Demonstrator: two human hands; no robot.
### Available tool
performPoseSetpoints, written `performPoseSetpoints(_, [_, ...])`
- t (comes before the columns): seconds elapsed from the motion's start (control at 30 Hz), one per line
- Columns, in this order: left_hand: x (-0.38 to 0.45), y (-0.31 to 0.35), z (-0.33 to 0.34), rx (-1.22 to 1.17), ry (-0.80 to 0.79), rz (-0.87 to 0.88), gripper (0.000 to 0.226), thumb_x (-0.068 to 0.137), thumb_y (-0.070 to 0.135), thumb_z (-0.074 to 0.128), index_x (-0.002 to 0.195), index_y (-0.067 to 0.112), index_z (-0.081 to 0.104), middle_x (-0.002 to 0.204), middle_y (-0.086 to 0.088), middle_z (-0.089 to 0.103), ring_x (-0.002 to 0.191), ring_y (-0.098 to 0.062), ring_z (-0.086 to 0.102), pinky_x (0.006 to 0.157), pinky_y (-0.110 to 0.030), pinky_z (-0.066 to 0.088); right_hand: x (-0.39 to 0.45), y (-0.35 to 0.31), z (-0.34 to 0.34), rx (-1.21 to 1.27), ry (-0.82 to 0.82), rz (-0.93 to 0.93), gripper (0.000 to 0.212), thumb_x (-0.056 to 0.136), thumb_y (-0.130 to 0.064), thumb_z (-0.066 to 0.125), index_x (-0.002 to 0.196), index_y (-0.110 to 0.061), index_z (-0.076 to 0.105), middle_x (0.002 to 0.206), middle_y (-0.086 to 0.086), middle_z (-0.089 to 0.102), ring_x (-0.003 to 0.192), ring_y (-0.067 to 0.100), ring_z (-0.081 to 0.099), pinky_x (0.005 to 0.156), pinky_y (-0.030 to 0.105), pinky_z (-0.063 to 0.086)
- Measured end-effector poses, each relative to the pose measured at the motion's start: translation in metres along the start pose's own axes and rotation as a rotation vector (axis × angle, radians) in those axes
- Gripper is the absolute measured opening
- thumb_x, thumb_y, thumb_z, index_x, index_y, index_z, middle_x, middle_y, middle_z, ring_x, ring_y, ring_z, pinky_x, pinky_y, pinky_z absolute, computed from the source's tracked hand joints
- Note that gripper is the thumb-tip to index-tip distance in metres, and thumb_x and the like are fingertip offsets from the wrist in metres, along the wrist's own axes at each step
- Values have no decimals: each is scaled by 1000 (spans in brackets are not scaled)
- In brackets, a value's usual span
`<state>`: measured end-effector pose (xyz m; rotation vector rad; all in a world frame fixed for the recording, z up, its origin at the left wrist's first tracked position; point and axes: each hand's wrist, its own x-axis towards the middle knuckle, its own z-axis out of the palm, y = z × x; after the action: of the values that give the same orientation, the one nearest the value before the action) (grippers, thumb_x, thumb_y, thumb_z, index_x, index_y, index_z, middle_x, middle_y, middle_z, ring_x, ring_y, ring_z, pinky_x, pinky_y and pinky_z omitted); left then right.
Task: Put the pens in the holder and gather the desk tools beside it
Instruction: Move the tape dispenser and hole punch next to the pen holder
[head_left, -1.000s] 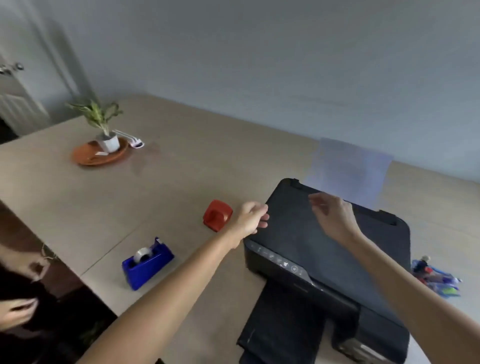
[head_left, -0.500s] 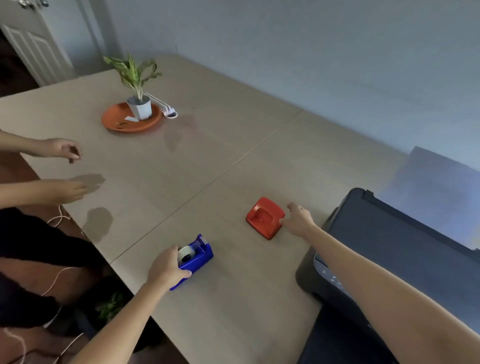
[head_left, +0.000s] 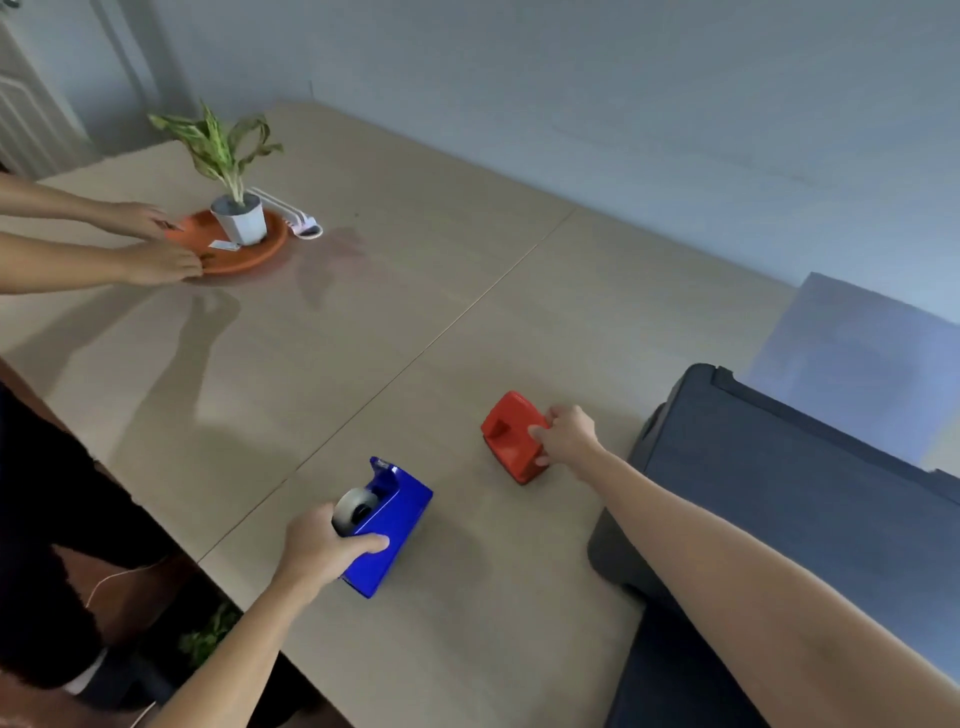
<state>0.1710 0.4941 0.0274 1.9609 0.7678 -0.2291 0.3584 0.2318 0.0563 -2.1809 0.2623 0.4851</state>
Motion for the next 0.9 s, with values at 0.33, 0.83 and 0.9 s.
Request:
performPoseSetpoints(0.33, [-81,152,32,-199,-189,282,52,52,20,92,98,16,69,90,-9,74,85,-28,72,59,-41,63,-94,-14,-184,322,174,-231,11,84,-4,65,80,-3,54,89,27,65,69,35,68,73,51,61])
performPoseSetpoints(0.83, [-302,270,344,-13,-794,498,43,60,19,91,96,13,69,91,-9,77,79,-24,76,61,-51,64,-285,257,-455,548,664,-64,20,84,2,65,70,-3,52,70,20,59,48,23,61,58,40,61])
performPoseSetpoints(0.9, [-333,262,387,12,-882,421,45,60,20,90,98,12,67,93,-10,77,83,-26,76,64,-51,64,-300,300,-471,565,737,24,12,83,0,68,83,4,56,82,27,61,59,30,63,61,43,62])
